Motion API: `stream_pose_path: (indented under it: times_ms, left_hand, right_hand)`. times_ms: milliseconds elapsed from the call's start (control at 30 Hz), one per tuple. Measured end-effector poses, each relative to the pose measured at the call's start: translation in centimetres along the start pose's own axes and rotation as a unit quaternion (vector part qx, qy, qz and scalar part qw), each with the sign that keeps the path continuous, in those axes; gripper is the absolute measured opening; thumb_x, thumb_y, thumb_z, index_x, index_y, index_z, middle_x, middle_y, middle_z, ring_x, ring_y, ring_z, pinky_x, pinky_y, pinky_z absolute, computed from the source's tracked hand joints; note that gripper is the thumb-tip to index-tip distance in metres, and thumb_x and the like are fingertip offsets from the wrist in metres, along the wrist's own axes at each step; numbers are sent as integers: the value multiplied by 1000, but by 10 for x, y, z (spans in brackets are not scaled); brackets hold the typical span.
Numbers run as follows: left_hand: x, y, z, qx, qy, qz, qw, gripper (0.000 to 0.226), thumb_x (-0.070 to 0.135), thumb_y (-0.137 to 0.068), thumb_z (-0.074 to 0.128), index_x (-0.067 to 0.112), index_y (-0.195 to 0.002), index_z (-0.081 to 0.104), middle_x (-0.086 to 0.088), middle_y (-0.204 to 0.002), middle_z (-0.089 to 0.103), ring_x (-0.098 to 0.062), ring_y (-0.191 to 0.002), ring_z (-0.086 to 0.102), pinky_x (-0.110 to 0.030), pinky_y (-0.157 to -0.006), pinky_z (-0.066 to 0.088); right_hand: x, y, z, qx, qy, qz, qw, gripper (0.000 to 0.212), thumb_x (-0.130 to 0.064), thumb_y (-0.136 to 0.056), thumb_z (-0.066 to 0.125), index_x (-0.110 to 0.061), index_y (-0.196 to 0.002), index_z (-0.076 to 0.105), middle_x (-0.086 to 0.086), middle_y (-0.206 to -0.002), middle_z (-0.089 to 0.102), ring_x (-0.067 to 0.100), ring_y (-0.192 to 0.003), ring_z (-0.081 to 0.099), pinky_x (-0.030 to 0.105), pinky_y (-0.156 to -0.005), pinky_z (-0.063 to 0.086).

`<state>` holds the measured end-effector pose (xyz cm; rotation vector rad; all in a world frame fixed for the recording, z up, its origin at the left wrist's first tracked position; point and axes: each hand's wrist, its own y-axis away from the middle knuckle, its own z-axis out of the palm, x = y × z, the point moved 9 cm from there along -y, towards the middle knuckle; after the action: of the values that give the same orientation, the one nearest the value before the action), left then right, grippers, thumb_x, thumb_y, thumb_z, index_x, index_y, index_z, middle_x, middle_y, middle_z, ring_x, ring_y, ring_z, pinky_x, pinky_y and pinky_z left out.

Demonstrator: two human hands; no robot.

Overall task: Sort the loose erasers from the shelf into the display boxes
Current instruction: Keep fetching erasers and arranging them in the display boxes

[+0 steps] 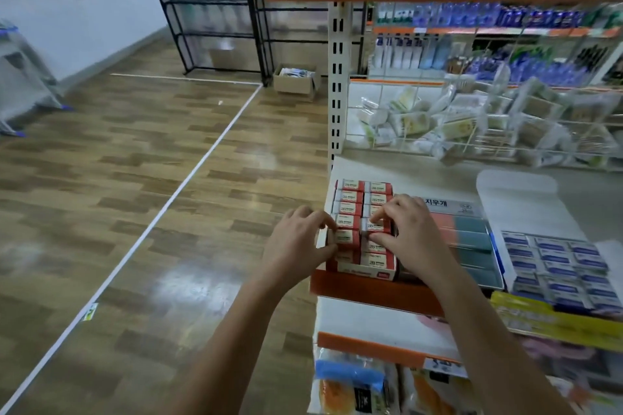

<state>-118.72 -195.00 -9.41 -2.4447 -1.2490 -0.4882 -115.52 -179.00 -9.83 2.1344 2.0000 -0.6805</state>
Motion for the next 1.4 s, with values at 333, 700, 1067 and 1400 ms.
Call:
stream_pose_path:
  times_ms: [333, 700, 1067, 1400]
  left_hand:
    - [23, -28, -11, -36, -65, 11, 997, 35, 47, -85, 57, 27, -114, 55, 0, -122, 51, -19, -113, 39, -27, -84, 31]
    - [301, -64, 105, -53, -83, 254, 962, 35, 41, -91, 51, 26, -123, 52, -1, -127, 50, -23, -121, 41, -37, -96, 37]
    - [548, -67, 260, -88, -27, 302, 949, 31, 42, -88, 54, 27, -115, 58, 0, -118, 57, -23, -116, 46, -36, -91, 35]
    - [674, -130, 372, -125, -65, 325, 935, 36, 39, -90, 50, 24, -122, 54, -3, -124, 54, -26, -117, 45, -38, -93, 39]
  right_hand:
    - [-1, 14, -24, -10, -16, -13, 1000, 33, -37, -88, 57, -23, -117, 55, -6, -122, 49, 10, -118, 38, 22, -98, 27]
    - [161, 125, -169, 74, 143, 109, 981, 35, -28, -90, 54, -18, -123, 51, 2, -126, 48, 24, -120, 41, 34, -97, 36]
    - [395, 313, -290, 121, 129, 307, 935, 36, -28, -88, 58, -15, -122, 56, 6, -125, 51, 26, -118, 42, 35, -96, 36]
    - [550, 354, -344, 119, 125, 365, 915, 43, -39, -90, 54, -18, -127, 50, 4, -130, 48, 23, -123, 41, 34, -98, 35]
